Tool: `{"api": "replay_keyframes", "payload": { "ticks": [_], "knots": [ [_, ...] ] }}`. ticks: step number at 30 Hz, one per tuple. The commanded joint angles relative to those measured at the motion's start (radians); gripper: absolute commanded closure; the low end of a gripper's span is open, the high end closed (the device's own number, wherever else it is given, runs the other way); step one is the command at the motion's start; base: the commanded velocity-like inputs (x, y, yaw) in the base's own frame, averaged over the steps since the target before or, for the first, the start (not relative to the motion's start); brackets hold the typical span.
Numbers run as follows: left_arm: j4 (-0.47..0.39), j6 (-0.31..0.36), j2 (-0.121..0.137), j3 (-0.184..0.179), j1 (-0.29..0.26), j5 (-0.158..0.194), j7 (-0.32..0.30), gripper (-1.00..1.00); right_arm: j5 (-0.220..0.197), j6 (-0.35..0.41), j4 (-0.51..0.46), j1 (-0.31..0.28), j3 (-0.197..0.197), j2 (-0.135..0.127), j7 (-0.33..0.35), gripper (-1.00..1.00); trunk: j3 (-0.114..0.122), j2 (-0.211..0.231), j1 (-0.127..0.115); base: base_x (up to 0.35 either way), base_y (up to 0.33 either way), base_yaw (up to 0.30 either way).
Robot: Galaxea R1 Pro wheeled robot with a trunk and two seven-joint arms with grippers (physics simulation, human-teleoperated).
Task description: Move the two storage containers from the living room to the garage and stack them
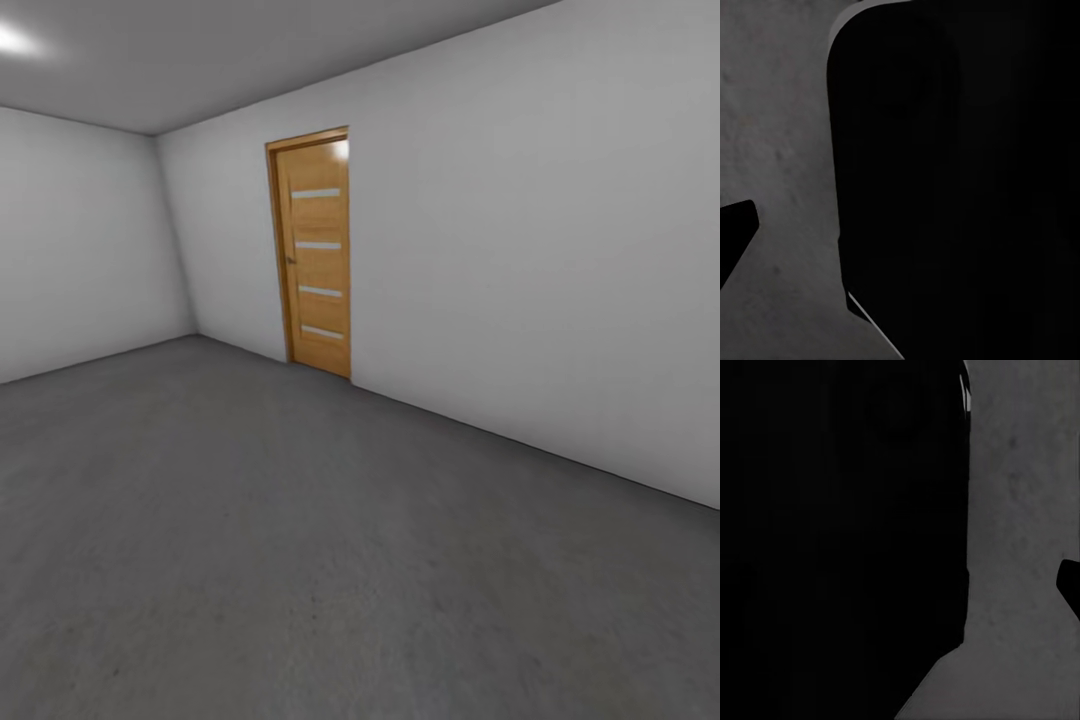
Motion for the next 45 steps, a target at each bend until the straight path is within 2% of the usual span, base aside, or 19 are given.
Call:
{"api": "replay_keyframes", "payload": {
  "ticks": [1,45],
  "knots": [
    [0.001,-0.003,0.000,-0.001,0.000,-0.001,0.000,-1.00,0.000,-0.001,0.000,0.000,-0.004,0.000,0.000,-1.00,-0.001,0.000,0.001,0.286,0.194,0.000],
    [0.002,-0.003,0.000,-0.001,0.000,-0.001,0.000,-1.00,0.000,-0.001,0.000,0.000,-0.004,0.001,0.000,-1.00,-0.001,0.000,0.001,0.291,0.182,0.009]
  ]
}}
